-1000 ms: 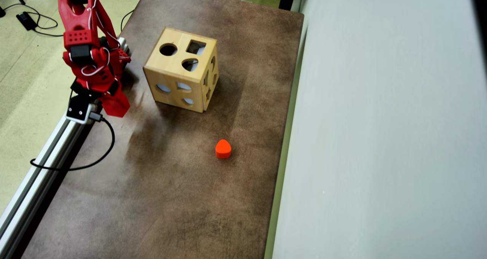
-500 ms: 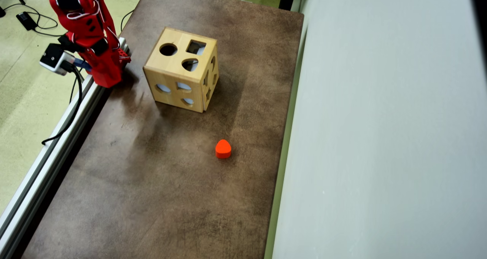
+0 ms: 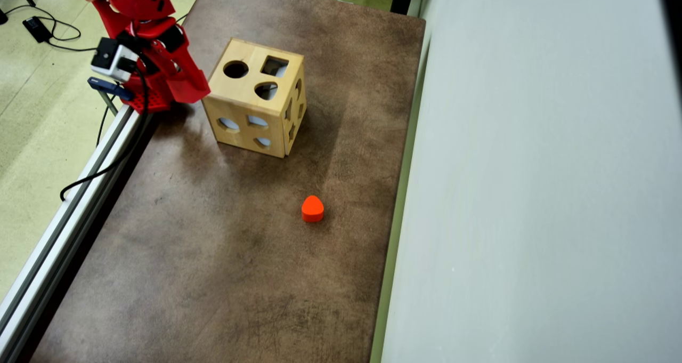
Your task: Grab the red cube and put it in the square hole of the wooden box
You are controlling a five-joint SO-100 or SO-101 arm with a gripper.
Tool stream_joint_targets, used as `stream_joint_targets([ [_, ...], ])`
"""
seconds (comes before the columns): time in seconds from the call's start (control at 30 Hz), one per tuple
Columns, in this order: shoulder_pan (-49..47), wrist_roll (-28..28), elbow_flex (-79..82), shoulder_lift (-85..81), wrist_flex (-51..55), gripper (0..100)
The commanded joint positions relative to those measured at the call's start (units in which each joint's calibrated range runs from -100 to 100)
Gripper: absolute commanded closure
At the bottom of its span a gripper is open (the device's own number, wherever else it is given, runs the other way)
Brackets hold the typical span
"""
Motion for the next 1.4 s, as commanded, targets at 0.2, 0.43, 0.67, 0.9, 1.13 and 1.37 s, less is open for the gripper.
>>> stream_joint_targets([
  [0.2, -9.9, -5.3, -14.4, 15.7, 0.6, 98],
  [0.43, -15.5, -7.2, -19.7, 22.8, 0.6, 98],
  [0.67, -20.7, -8.7, -24.0, 26.6, 0.6, 98],
  [0.9, -23.8, -10.2, -25.0, 29.1, 0.6, 98],
  [1.13, -25.6, -11.0, -25.1, 30.1, 0.3, 98],
  [1.37, -25.6, -12.8, -24.9, 30.1, -2.5, 98],
])
